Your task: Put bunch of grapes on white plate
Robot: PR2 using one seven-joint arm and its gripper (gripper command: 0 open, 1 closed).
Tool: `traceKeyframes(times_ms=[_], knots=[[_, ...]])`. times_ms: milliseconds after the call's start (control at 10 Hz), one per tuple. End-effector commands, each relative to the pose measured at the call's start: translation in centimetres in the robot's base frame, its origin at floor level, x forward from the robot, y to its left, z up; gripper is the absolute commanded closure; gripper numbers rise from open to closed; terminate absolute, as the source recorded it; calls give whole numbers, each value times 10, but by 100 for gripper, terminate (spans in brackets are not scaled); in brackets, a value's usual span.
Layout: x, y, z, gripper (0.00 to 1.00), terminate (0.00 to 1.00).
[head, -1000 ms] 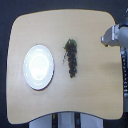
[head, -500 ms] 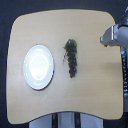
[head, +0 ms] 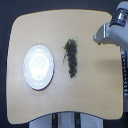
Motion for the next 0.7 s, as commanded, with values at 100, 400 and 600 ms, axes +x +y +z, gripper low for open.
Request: traceKeyframes(times_ms=[100,400,600], knots=[[16,72,-25,0,0],[17,102,-42,0,0],[15,122,-59,0,0]])
